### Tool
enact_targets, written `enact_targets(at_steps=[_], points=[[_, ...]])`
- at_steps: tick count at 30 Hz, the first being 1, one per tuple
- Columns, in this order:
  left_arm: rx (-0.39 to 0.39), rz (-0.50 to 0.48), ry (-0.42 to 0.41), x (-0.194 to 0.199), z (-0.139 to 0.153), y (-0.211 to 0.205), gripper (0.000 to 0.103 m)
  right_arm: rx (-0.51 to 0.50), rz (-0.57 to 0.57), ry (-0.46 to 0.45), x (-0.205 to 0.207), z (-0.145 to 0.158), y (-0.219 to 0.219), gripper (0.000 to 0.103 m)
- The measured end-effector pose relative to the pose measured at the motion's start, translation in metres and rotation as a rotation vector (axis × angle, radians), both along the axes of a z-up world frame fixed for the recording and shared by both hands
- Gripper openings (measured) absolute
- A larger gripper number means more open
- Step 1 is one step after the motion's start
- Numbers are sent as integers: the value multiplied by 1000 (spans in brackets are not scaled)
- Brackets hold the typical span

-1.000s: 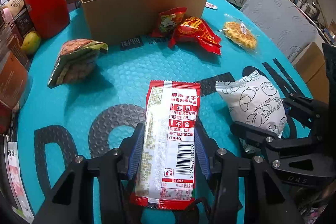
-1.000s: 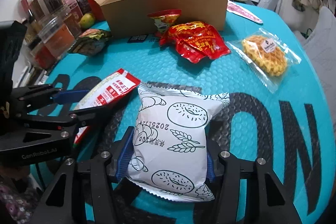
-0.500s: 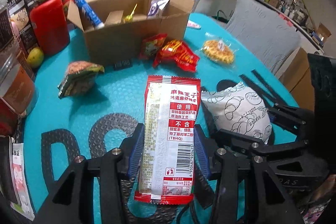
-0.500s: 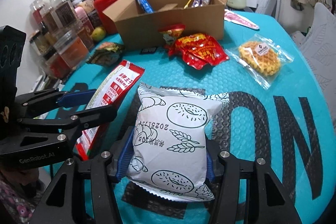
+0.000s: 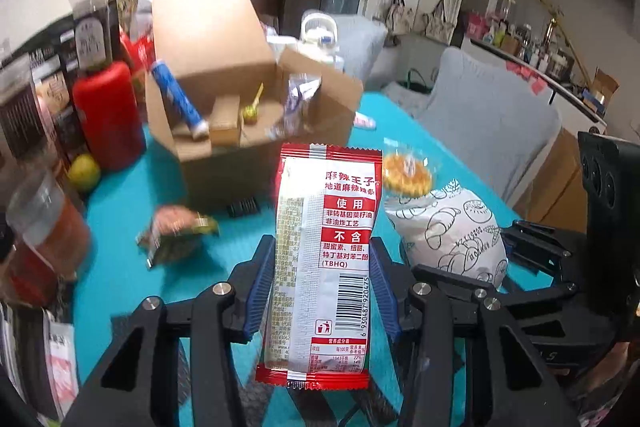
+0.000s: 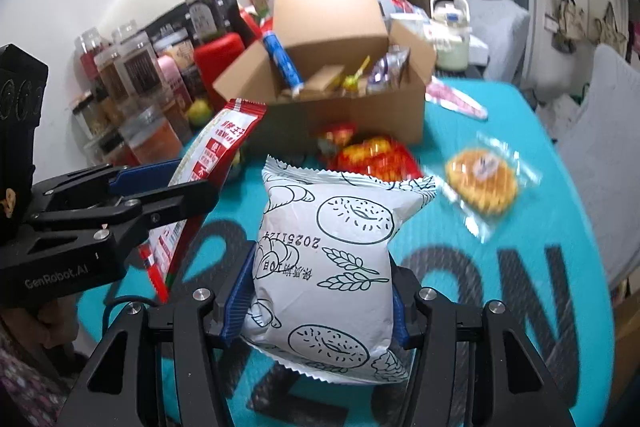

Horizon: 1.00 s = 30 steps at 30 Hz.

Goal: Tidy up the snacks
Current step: 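Lift and carry the noodle packet and pastry bag with both grippers over the box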

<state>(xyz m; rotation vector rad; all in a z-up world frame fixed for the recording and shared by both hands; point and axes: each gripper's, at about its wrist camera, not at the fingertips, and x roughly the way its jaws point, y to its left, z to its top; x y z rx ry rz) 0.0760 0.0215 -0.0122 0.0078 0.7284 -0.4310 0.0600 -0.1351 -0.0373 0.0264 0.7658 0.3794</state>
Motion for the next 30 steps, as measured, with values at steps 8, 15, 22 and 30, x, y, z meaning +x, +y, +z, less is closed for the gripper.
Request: enact_targets(at_steps=[8, 15, 22, 30], points=[[-29, 17, -97, 20, 34, 4, 46, -7, 21, -74, 28, 33, 0, 55], [-50, 18, -158, 45, 56, -1, 46, -8, 40, -127, 62, 58, -1, 54], [-67, 37, -211, 81, 75, -5, 46, -12, 65, -199, 95, 81, 1, 54], [-90, 54, -239, 133, 86, -4, 46, -13, 55, -262, 145, 99, 3, 54]])
